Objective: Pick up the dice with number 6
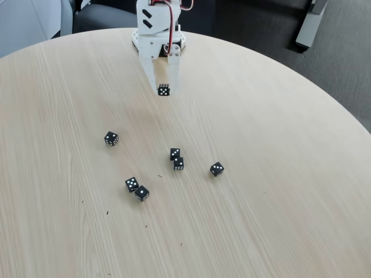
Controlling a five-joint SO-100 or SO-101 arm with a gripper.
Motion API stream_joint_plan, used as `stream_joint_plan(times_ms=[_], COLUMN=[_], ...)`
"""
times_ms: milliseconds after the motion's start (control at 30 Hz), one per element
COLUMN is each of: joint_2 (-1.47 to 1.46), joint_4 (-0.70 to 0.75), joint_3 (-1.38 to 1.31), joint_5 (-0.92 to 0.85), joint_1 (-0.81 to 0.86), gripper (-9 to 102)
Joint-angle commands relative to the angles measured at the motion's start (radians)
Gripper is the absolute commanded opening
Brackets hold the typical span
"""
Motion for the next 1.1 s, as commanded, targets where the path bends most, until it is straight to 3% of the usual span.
stream_joint_plan(times_ms=[0,233,1067], joint_2=[0.012,0.009,0.008], joint_4=[0.003,0.003,0.003], joint_3=[-0.003,-0.003,-0.003], joint_5=[-0.028,-0.160,-0.227], joint_1=[-0.008,-0.009,-0.009], gripper=[0,0,0])
